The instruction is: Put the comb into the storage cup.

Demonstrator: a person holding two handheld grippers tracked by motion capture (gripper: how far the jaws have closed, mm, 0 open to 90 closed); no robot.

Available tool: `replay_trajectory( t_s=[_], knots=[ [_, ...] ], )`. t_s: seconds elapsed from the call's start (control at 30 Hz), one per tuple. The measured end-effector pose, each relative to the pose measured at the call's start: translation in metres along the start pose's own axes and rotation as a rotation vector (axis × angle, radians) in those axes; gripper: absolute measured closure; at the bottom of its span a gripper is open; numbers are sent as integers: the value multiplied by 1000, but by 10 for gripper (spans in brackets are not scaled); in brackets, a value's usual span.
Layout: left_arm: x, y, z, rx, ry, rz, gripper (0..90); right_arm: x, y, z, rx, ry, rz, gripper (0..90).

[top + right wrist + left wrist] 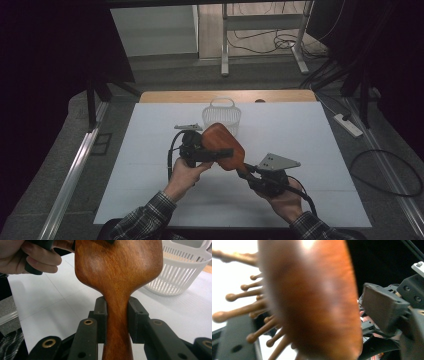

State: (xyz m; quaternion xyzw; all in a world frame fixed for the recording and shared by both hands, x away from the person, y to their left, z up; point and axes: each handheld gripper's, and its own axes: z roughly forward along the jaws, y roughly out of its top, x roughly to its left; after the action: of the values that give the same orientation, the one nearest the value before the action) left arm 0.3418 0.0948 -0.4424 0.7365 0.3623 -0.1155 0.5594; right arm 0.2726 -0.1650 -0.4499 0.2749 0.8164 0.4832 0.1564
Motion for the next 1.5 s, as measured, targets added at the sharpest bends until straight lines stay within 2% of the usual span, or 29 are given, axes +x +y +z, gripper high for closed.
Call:
replay_trajectory(
  t_s=[0.13,0.17,0.2,0.23,0.47,0.63,0.73,0.83,0.87,0.9,0.93,0.97,1.07,1.1,1.17,1.23,1.37,1.5],
  knots=[
    [2,-1,-1,-4,-19,-25,327,0,0,0,1,2,-4,717],
    [4,-1,-2,-10,-39,-47,327,0,0,0,4,2,-6,717],
    [6,-2,-3,-20,-72,-81,383,0,0,1,10,6,-5,718],
    [7,-2,-3,-19,-86,-94,400,0,-1,2,16,5,-7,718],
    [11,-3,-1,-3,-128,-126,485,-2,-3,6,48,2,-25,718],
    [13,-1,-1,16,-150,-112,513,-2,-2,7,61,-1,-31,716],
    [12,0,-1,23,-148,-104,522,-3,-2,8,64,4,-30,712],
    [8,3,-2,41,-131,-67,521,-3,-1,7,74,17,-30,689],
    [8,3,-2,41,-131,-67,521,-3,-1,7,74,17,-30,689],
    [6,4,-2,44,-113,-51,521,-4,-1,7,75,19,-33,643],
    [6,4,-2,44,-113,-51,521,-4,-1,7,75,19,-33,643],
    [6,4,-3,45,-110,-45,521,-6,0,7,90,25,-31,598],
    [6,5,-3,41,-106,-41,520,-7,0,7,96,23,-23,569],
    [5,6,-4,42,-93,-31,520,-9,1,7,117,38,-9,524],
    [4,7,-5,44,-83,-21,520,-10,1,8,123,42,-5,501],
    [3,8,-6,44,-74,-8,519,-12,1,9,149,68,12,417],
    [2,10,-7,44,-60,3,519,-16,0,11,171,91,41,352],
    [0,12,-9,53,-33,31,518,-19,0,9,171,126,70,308]
  ],
)
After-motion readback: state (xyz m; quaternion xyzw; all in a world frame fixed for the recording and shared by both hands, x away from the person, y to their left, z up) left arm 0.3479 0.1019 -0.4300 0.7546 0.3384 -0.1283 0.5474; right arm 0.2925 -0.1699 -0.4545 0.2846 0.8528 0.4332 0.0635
